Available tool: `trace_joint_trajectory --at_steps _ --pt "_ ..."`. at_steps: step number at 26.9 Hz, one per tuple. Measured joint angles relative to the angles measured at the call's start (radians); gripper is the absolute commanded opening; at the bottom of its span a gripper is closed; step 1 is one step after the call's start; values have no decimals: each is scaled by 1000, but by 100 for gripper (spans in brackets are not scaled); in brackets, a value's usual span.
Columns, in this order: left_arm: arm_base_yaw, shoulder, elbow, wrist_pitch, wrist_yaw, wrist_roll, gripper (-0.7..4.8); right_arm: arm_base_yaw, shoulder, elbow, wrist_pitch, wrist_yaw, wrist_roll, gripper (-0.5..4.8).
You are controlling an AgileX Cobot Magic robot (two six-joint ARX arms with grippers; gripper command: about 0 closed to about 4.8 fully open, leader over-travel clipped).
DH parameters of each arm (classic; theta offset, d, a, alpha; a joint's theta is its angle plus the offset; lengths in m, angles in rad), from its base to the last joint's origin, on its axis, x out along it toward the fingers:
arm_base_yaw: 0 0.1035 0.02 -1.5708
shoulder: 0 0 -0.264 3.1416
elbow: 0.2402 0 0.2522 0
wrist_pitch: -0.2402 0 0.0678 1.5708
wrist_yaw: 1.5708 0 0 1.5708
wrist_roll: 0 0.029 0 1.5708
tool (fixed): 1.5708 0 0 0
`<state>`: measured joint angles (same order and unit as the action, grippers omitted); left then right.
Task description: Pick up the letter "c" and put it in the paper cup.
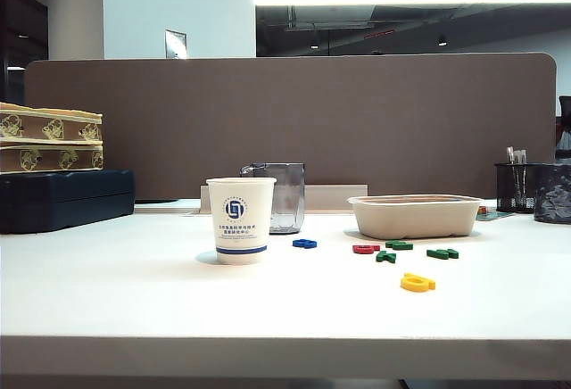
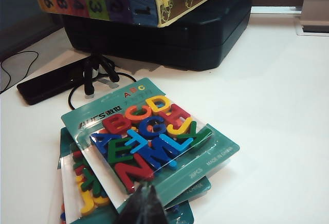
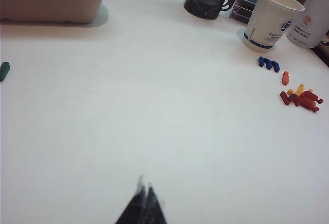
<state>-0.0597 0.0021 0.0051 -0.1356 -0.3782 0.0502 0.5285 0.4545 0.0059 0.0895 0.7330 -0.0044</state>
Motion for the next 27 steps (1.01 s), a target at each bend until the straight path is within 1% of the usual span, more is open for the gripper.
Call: trace_joint_trajectory --at_steps 15,19,22,25,27 --pt "0 0 0 0 0 0 -5 0 0 0 0 0 0 0" --pt "0 0 0 0 0 0 -5 0 -29 0 -1 0 0 0" --pt "0 0 0 0 0 0 -5 0 -68 0 -2 0 0 0" --pt "0 0 0 0 0 0 -5 -10 -203 0 0 0 0 0" --pt "0 0 0 0 0 0 -5 -19 -245 0 2 0 0 0"
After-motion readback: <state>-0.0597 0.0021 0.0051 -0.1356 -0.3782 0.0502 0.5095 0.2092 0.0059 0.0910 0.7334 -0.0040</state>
